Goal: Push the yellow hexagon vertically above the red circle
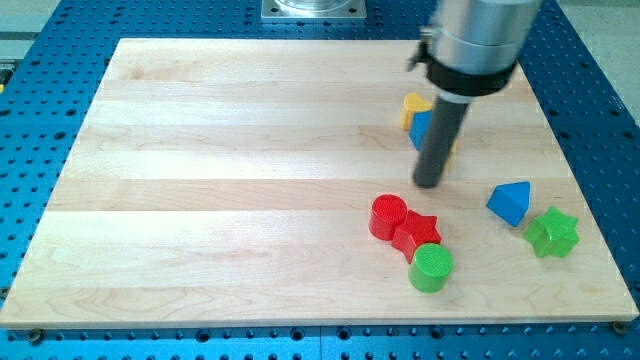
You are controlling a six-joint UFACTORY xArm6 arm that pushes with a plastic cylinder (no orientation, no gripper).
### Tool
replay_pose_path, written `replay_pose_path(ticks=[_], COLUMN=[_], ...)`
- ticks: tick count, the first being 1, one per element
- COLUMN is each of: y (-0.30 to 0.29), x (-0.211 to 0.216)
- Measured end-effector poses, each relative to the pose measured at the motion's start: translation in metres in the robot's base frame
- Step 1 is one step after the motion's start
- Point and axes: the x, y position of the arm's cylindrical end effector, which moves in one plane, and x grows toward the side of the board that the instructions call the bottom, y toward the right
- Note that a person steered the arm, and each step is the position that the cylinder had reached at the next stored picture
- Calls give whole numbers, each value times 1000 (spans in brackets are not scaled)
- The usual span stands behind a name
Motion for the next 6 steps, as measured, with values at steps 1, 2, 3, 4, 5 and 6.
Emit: replay_pose_path(ticks=[1, 2, 3, 4, 5, 6], y=[69, 129, 77, 19, 12, 25], x=[-11, -42, -51, -4, -3, 46])
